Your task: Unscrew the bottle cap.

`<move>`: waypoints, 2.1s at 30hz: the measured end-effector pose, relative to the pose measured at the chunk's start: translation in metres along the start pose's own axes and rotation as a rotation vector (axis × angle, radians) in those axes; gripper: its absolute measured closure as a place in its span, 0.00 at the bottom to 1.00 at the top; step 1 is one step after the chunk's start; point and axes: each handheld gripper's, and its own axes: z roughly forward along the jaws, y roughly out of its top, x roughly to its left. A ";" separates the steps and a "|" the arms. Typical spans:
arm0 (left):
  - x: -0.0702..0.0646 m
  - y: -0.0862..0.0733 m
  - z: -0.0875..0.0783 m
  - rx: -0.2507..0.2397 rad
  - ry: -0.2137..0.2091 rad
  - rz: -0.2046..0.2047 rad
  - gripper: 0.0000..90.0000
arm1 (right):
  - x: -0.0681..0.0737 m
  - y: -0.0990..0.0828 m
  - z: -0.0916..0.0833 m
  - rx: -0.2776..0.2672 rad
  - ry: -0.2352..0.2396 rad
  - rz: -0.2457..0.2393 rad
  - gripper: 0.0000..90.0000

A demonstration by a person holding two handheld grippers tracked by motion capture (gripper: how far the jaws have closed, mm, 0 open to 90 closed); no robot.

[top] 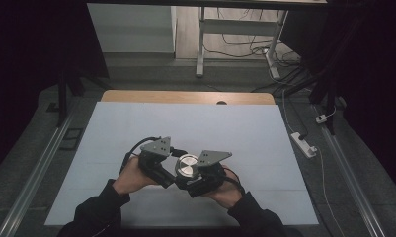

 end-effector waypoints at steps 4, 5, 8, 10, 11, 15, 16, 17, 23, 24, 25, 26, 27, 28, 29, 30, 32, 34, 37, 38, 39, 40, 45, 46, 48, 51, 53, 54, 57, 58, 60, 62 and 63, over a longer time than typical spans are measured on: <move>-0.001 0.000 0.000 0.004 -0.070 0.033 0.20 | 0.006 0.001 0.002 0.004 0.059 -0.032 0.16; -0.001 0.000 0.000 0.006 -0.080 0.044 0.20 | 0.007 0.002 0.003 0.004 0.072 -0.039 0.16; -0.004 0.000 0.000 0.009 -0.057 0.067 0.21 | 0.010 0.002 0.004 0.008 0.083 -0.053 0.16; -0.005 0.001 0.001 0.014 -0.014 0.055 0.21 | 0.009 0.002 0.004 0.013 0.061 -0.048 0.16; -0.006 0.001 0.002 0.012 0.013 0.042 0.21 | 0.008 0.002 0.004 0.014 0.041 -0.038 0.16; -0.009 0.005 0.008 0.005 0.112 0.003 0.21 | 0.004 0.002 0.003 0.015 -0.033 0.002 0.16; -0.011 0.005 0.010 -0.001 0.142 -0.013 0.21 | 0.004 0.002 0.003 0.017 -0.058 0.010 0.16; -0.012 0.006 0.011 -0.005 0.164 -0.023 0.21 | 0.003 0.002 0.002 0.013 -0.083 0.021 0.16; -0.017 0.010 0.017 -0.017 0.254 -0.083 0.21 | 0.003 0.001 0.002 0.000 -0.188 0.055 0.16; -0.016 0.010 0.016 -0.015 0.240 -0.076 0.21 | 0.002 0.001 0.001 -0.001 -0.176 0.059 0.16; -0.014 0.010 0.014 -0.016 0.216 -0.069 0.21 | 0.002 0.002 0.001 -0.003 -0.159 0.059 0.16; -0.012 0.010 0.011 -0.026 0.181 -0.075 0.20 | 0.002 0.002 0.000 -0.009 -0.138 0.059 0.16; -0.010 0.010 0.008 -0.047 0.143 -0.079 0.18 | 0.002 0.003 0.000 -0.015 -0.112 0.058 0.16; -0.009 0.010 0.004 -0.071 0.105 -0.078 0.14 | 0.001 0.004 -0.001 -0.011 -0.082 0.049 0.16; -0.007 0.010 0.000 -0.091 0.075 -0.071 0.10 | 0.001 0.004 -0.002 -0.014 -0.055 0.037 0.16; -0.007 0.010 -0.005 -0.105 0.053 -0.061 0.08 | 0.002 0.004 -0.002 -0.015 -0.032 0.022 0.16; -0.007 0.011 -0.012 -0.104 0.029 -0.027 0.05 | 0.005 0.005 -0.001 -0.009 -0.004 -0.008 0.16; -0.008 0.011 -0.018 -0.087 -0.002 0.014 0.06 | 0.009 0.005 0.000 -0.004 0.022 -0.023 0.16; -0.011 0.010 -0.021 -0.045 -0.012 0.070 0.08 | 0.012 0.006 0.002 -0.003 0.057 -0.043 0.16; -0.012 0.009 -0.021 -0.030 -0.005 0.085 0.08 | 0.013 0.006 0.002 -0.001 0.066 -0.049 0.16; -0.012 0.009 -0.021 -0.021 -0.011 0.094 0.09 | 0.014 0.006 0.002 0.000 0.075 -0.054 0.16; -0.011 0.008 -0.021 -0.014 -0.018 0.105 0.11 | 0.014 0.006 0.002 -0.002 0.081 -0.058 0.16; -0.008 0.002 -0.017 -0.017 -0.056 0.109 0.20 | 0.014 0.008 0.000 -0.007 0.091 -0.066 0.16; -0.008 0.001 -0.016 -0.024 -0.051 0.111 0.23 | 0.014 0.008 -0.001 -0.007 0.087 -0.067 0.16; -0.008 0.001 -0.015 -0.026 -0.041 0.103 0.23 | 0.012 0.007 -0.002 -0.003 0.077 -0.066 0.16; -0.008 0.002 -0.012 -0.036 -0.005 0.074 0.23 | 0.010 0.007 -0.003 -0.004 0.055 -0.051 0.16; -0.007 0.002 -0.009 -0.049 0.029 0.047 0.23 | 0.007 0.007 -0.003 -0.004 0.027 -0.034 0.16; -0.007 0.002 -0.008 -0.055 0.051 0.031 0.23 | 0.006 0.006 -0.004 -0.007 0.010 -0.019 0.16; -0.010 0.004 -0.001 -0.070 0.134 -0.020 0.23 | 0.002 0.006 -0.004 -0.007 -0.057 0.016 0.16; -0.011 0.005 0.002 -0.072 0.166 -0.037 0.23 | 0.000 0.006 -0.004 -0.009 -0.078 0.033 0.16; -0.015 0.007 0.007 -0.072 0.224 -0.066 0.23 | -0.002 0.005 -0.004 -0.012 -0.120 0.065 0.16; -0.017 0.009 0.011 -0.069 0.254 -0.080 0.23 | -0.003 0.004 -0.004 -0.009 -0.150 0.087 0.16; -0.017 0.010 0.011 -0.064 0.253 -0.078 0.23 | -0.004 0.004 -0.004 -0.009 -0.153 0.093 0.16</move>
